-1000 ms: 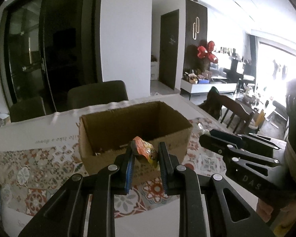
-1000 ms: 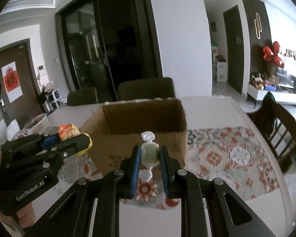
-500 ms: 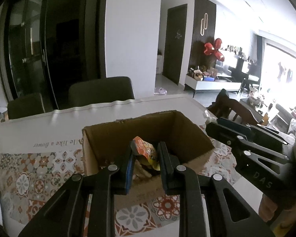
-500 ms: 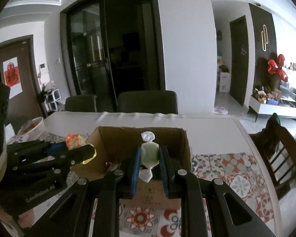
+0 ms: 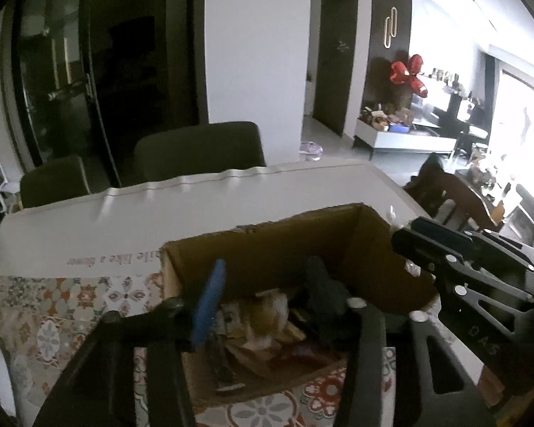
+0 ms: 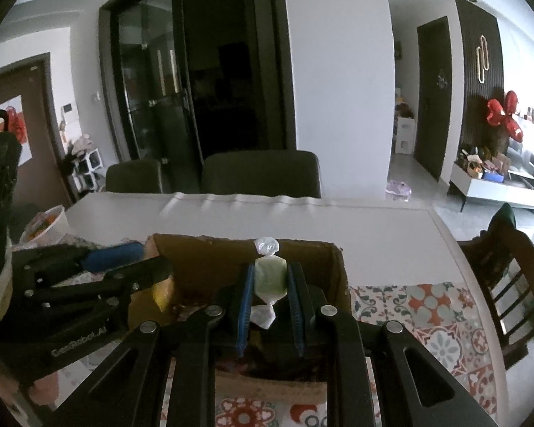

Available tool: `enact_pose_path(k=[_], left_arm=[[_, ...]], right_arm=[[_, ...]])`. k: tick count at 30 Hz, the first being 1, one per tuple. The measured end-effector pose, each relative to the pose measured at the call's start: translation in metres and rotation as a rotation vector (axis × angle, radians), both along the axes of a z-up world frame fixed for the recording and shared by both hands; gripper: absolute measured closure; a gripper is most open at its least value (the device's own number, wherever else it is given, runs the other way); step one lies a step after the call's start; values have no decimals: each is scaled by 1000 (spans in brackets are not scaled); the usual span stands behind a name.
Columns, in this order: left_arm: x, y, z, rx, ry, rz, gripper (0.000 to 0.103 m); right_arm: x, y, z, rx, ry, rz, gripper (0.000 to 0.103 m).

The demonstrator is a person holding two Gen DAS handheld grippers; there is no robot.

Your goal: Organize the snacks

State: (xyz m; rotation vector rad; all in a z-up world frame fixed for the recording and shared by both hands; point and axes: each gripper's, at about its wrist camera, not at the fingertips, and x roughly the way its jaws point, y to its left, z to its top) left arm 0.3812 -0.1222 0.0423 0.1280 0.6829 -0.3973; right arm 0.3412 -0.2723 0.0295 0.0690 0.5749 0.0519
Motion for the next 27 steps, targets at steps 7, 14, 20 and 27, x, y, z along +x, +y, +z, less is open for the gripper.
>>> enact_pose_path(k=[7, 14, 20, 27], left_arm=[[-26, 8, 1, 63, -73, 73, 39], [-75, 24, 8, 66, -147, 151, 21], [-127, 42, 15, 57, -216, 202, 10], [-179, 50, 17, 75, -277, 189, 1]], right_arm=[[-6, -9, -6, 17, 31, -46, 60], [-55, -3, -1, -9, -4, -87, 36], [-100, 4, 4, -1, -26, -113, 23], [-159, 9, 9, -32, -73, -151, 14]])
